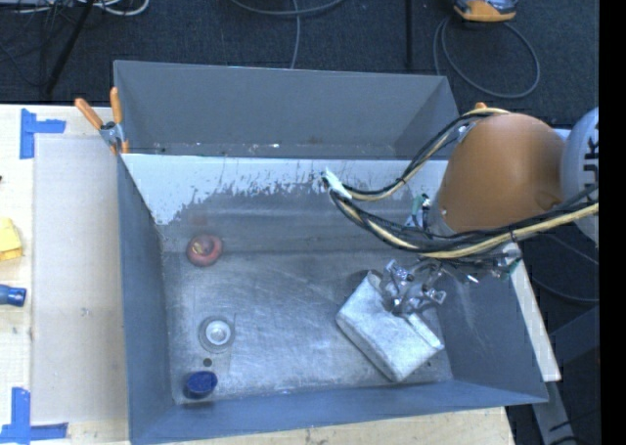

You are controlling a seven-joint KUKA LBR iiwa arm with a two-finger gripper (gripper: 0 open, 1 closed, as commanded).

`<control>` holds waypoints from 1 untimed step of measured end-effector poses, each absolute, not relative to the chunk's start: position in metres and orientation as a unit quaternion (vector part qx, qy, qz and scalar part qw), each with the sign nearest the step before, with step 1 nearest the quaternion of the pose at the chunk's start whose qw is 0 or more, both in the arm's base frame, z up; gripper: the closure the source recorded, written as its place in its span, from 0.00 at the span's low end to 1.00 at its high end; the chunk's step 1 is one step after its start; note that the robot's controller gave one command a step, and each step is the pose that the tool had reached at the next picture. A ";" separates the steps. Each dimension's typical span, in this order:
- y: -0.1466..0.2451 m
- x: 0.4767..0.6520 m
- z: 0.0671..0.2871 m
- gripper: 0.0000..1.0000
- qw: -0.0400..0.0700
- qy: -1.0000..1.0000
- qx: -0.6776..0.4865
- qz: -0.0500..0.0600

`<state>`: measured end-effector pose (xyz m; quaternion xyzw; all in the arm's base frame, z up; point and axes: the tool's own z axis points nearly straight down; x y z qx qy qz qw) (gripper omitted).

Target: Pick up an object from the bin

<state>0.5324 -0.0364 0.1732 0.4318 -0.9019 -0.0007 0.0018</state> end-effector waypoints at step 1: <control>-0.121 0.482 0.115 1.00 0.004 -0.877 0.481 -0.002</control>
Offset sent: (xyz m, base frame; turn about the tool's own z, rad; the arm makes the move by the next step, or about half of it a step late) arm -0.0470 -0.0812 -0.0548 -0.1171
